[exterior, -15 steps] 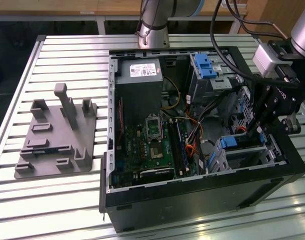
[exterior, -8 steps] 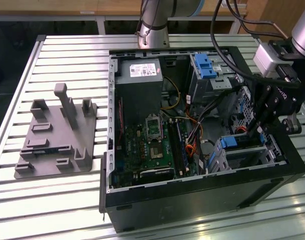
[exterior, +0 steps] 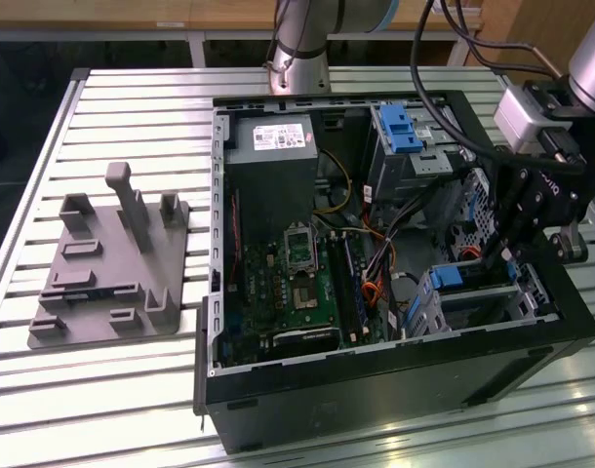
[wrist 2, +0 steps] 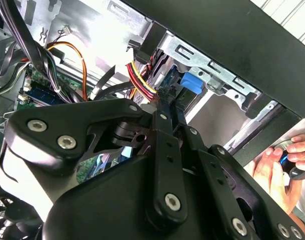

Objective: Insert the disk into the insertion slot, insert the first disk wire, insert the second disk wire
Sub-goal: 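Insert the first disk wire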

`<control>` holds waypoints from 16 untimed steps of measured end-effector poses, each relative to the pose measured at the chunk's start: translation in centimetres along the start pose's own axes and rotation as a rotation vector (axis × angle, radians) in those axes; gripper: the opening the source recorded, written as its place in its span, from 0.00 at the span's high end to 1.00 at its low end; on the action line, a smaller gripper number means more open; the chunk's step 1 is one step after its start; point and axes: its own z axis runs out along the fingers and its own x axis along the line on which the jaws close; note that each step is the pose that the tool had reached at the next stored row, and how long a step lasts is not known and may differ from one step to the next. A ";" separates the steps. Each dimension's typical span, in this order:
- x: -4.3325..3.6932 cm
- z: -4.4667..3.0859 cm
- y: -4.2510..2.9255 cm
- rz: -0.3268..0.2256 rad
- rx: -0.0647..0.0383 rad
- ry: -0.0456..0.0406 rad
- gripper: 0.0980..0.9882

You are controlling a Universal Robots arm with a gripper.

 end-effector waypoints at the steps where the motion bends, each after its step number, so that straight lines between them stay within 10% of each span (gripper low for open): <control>1: 0.00 0.01 0.00 0.000 0.000 0.0000 0.92; 14: 0.03 0.56 -0.03 0.000 0.000 -0.0002 0.90; 16: 0.03 0.51 -0.03 0.000 0.000 0.0000 0.77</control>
